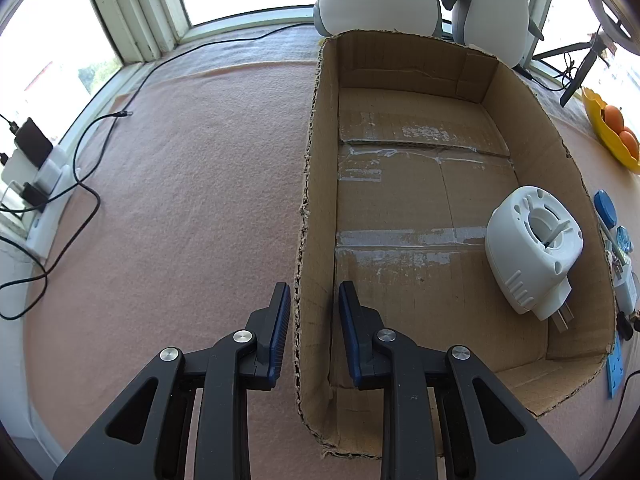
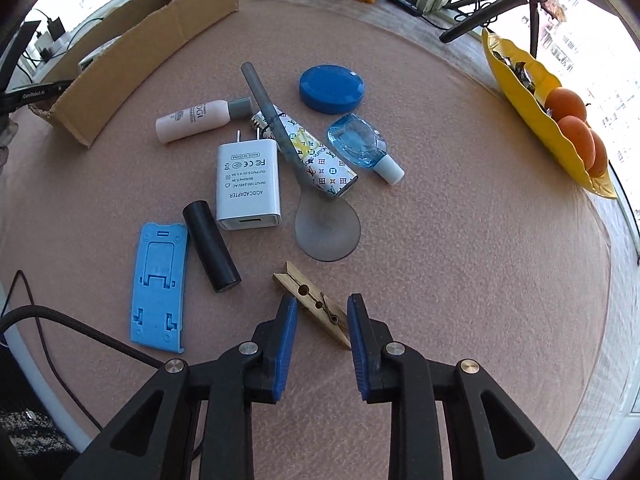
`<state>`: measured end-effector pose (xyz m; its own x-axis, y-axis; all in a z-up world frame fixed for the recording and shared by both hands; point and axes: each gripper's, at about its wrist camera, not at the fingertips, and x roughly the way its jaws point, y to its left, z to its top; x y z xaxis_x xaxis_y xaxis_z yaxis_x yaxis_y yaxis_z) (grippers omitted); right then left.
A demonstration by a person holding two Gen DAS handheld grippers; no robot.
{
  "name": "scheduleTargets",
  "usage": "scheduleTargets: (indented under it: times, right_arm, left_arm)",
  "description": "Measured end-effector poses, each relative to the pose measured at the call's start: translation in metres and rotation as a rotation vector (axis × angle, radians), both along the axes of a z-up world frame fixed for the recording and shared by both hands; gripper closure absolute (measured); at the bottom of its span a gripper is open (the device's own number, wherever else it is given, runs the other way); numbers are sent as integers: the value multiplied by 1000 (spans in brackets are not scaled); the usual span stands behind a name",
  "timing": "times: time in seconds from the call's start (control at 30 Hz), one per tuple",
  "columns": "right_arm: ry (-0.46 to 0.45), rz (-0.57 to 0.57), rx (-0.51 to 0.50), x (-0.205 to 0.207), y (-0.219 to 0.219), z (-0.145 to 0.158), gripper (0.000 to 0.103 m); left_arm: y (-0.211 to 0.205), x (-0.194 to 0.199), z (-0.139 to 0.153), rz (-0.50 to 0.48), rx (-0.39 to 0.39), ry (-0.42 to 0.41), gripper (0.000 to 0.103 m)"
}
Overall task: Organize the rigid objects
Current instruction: 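Move the right tool to the wooden clothespin and close on it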
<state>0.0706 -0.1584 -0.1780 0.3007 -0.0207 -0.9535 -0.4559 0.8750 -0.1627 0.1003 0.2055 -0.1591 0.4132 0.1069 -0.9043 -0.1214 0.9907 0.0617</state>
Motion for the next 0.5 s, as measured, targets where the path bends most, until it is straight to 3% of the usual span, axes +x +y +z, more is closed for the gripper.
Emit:
scheduleTargets:
  times: [0.5]
  right_arm:
    - [12,16,-17,7,6,-6,84]
  left_arm:
    - [-1,-1,1,2,-8,-3,80]
